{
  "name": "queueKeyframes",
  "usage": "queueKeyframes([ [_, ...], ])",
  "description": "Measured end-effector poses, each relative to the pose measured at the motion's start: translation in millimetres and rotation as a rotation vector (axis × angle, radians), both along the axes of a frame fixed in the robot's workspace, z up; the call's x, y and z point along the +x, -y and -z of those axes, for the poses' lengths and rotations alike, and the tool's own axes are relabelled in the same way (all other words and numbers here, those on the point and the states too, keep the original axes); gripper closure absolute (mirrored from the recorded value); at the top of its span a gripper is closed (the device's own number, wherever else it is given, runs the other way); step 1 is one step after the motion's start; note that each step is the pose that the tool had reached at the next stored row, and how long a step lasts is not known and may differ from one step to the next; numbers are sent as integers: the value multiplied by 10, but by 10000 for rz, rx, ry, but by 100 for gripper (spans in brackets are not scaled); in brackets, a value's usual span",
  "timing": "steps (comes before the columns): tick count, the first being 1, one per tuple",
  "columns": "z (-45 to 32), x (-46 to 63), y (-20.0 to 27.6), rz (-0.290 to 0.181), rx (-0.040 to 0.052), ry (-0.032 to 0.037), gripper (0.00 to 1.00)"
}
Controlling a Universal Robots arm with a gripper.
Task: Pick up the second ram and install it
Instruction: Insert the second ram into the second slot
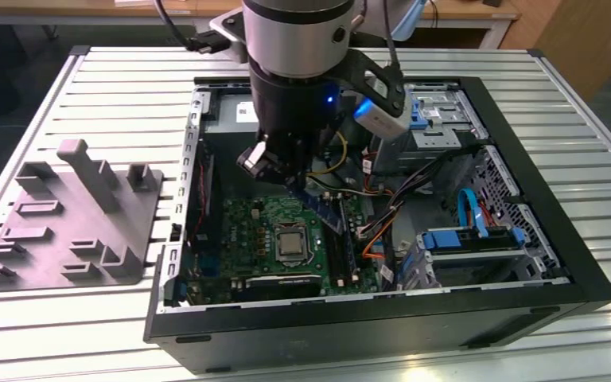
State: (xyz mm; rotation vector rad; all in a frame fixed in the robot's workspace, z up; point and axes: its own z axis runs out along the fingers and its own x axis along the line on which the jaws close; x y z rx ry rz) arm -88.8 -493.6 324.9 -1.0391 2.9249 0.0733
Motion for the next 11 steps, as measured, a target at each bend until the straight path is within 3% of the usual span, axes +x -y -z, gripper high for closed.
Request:
queueKeyframes([
  [11,27,0,0,2012,0,0,89],
])
